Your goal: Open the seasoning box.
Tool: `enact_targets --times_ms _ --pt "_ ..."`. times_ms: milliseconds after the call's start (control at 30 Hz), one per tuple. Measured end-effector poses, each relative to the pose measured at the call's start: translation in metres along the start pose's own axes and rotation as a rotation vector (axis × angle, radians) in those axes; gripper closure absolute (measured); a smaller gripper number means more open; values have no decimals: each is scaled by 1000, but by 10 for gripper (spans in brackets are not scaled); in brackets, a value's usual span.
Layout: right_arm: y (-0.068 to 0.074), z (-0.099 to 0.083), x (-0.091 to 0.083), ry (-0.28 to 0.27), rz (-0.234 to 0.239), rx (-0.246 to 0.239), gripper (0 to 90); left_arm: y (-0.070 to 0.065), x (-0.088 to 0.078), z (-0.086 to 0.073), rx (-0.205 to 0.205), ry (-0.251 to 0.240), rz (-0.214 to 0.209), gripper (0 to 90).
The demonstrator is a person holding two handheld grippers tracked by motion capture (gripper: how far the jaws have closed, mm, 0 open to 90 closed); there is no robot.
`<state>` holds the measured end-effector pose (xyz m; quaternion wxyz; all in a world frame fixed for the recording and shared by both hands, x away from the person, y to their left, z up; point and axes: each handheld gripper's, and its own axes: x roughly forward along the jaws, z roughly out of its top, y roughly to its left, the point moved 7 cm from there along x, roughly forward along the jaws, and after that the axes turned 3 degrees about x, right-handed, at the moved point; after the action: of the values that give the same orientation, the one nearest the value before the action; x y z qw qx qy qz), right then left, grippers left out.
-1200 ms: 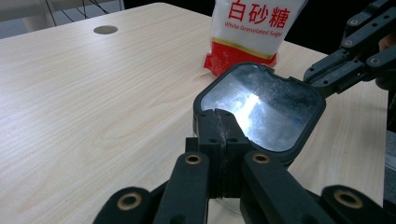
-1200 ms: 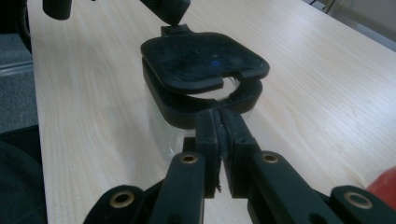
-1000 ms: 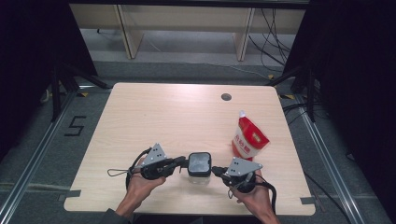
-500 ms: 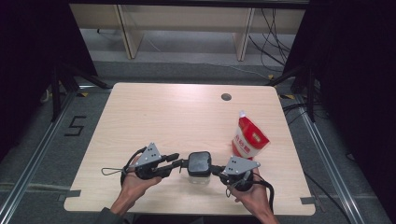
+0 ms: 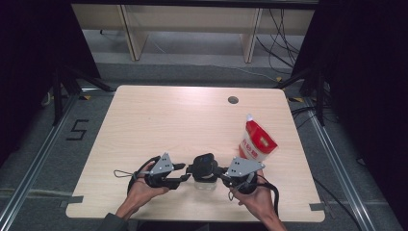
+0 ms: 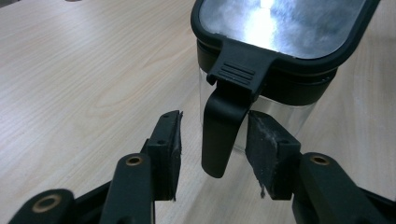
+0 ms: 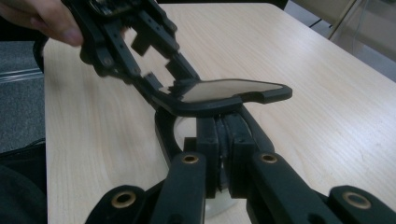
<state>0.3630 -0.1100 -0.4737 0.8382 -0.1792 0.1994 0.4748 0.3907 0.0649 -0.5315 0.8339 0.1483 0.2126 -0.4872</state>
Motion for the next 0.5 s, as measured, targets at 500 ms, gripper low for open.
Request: enact_targets --times_ms 500 --pt "11 29 18 -11 20 -27 876 -5 2 -1 24 20 -20 731"
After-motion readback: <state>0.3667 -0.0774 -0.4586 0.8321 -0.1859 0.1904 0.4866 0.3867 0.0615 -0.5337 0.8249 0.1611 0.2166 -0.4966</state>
